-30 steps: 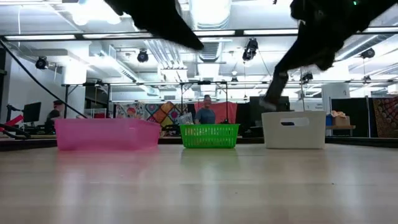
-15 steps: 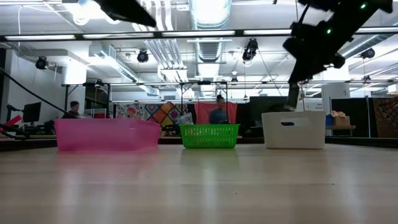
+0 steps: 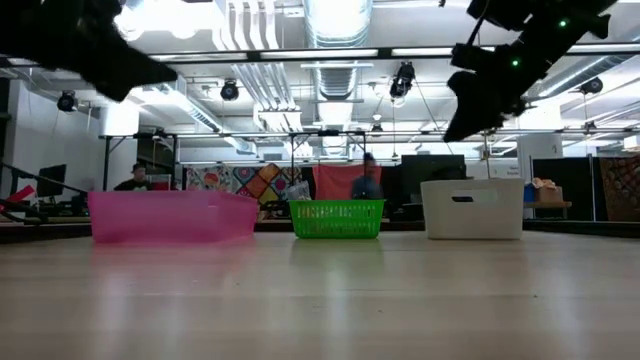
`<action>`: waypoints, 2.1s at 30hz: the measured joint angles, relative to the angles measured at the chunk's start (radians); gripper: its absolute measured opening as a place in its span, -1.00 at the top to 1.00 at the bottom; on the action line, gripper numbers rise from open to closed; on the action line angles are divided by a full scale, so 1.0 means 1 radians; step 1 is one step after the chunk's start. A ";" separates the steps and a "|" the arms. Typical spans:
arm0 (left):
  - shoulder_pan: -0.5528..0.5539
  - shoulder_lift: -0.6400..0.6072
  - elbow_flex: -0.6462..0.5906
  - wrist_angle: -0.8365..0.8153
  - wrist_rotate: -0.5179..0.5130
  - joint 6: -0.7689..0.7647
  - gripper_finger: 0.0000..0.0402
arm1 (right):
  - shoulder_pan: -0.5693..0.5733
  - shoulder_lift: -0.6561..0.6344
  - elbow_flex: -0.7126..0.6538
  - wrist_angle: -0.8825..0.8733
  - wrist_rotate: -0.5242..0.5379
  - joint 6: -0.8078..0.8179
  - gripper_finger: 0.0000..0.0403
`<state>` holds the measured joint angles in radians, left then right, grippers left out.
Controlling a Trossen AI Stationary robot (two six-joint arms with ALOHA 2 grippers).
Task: Sort candy
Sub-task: Return to Home Position
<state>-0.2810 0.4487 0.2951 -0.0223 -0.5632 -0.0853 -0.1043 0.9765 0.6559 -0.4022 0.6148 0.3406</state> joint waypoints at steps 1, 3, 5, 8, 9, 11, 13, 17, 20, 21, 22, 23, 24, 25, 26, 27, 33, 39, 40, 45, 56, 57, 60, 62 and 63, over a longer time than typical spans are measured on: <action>0.000 -0.041 -0.031 -0.002 0.000 -0.003 1.00 | 0.001 -0.006 -0.025 0.073 -0.071 -0.081 0.21; 0.000 -0.116 -0.083 -0.010 0.009 -0.003 1.00 | 0.000 -0.026 -0.093 0.258 -0.270 -0.212 0.20; 0.000 -0.191 -0.121 -0.061 0.024 -0.012 1.00 | -0.005 -0.056 -0.168 0.432 -0.434 -0.310 0.22; 0.000 -0.299 -0.164 -0.171 0.026 -0.077 1.00 | -0.005 -0.116 -0.285 0.600 -0.484 -0.358 0.27; 0.000 -0.335 -0.175 -0.196 0.027 -0.093 1.00 | -0.006 -0.138 -0.325 0.638 -0.484 -0.363 0.30; 0.000 -0.403 -0.198 -0.214 0.031 -0.101 1.00 | -0.006 -0.189 -0.411 0.701 -0.484 -0.384 0.35; 0.000 -0.451 -0.200 -0.215 0.049 -0.083 1.00 | -0.006 -0.239 -0.488 0.759 -0.484 -0.396 0.39; -0.001 -0.446 -0.188 -0.171 0.066 0.002 1.00 | -0.006 -0.319 -0.617 0.862 -0.483 -0.428 0.47; 0.002 -0.445 -0.186 -0.171 -0.071 -0.010 1.00 | -0.007 -0.369 -0.642 0.843 -0.489 -0.473 0.52; 0.002 -0.445 -0.186 -0.178 -0.129 -0.022 1.00 | -0.007 -0.377 -0.642 0.828 -0.491 -0.488 0.54; 0.002 -0.445 -0.186 -0.182 -0.191 -0.034 1.00 | -0.007 -0.387 -0.642 0.827 -0.492 -0.504 0.56; 0.002 -0.443 -0.186 -0.186 -0.261 -0.045 1.00 | -0.007 -0.393 -0.642 0.827 -0.492 -0.518 0.57; 0.002 -0.441 -0.187 -0.189 -0.320 -0.062 1.00 | -0.007 -0.397 -0.642 0.827 -0.492 -0.521 0.59; 0.002 -0.440 -0.187 -0.189 -0.373 -0.077 1.00 | -0.007 -0.402 -0.641 0.828 -0.490 -0.523 0.60; 0.002 -0.439 -0.187 -0.191 -0.423 -0.090 1.00 | -0.007 -0.404 -0.640 0.827 -0.486 -0.523 0.62; 0.002 -0.438 -0.187 -0.196 -0.459 -0.099 1.00 | -0.007 -0.404 -0.639 0.827 -0.484 -0.520 0.63; 0.002 -0.426 -0.187 -0.231 -0.441 -0.137 1.00 | -0.005 -0.399 -0.637 0.817 -0.484 -0.216 0.65; 0.002 -0.417 -0.185 -0.228 -0.441 -0.137 1.00 | -0.005 -0.398 -0.636 0.819 -0.484 -0.018 0.65; 0.002 -0.417 -0.185 -0.227 -0.441 -0.137 1.00 | -0.005 -0.398 -0.636 0.819 -0.484 -0.012 0.65; 0.002 -0.416 -0.185 -0.226 -0.441 -0.137 1.00 | -0.005 -0.398 -0.636 0.819 -0.484 -0.010 0.65; 0.002 -0.415 -0.185 -0.225 -0.440 -0.137 1.00 | 0.011 -0.850 -0.643 0.486 -0.469 -0.003 0.65; 0.002 -0.414 -0.185 -0.224 -0.440 -0.137 1.00 | 0.028 -0.919 -0.643 0.441 -0.481 -0.043 0.65; 0.001 -0.412 -0.185 -0.224 -0.440 -0.138 1.00 | 0.078 -0.977 -0.643 0.506 -0.626 -0.262 0.65; 0.001 -0.411 -0.186 -0.226 -0.433 -0.138 1.00 | 0.092 -0.974 -0.644 0.492 -0.682 -0.354 0.65; 0.001 -0.407 -0.185 -0.221 -0.428 -0.138 1.00 | 0.100 -0.977 -0.644 0.509 -0.673 -0.370 0.65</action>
<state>-0.2798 0.0418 0.1097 -0.2436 -0.9913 -0.2230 -0.0040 -0.0002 0.0120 0.1070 -0.0582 -0.0299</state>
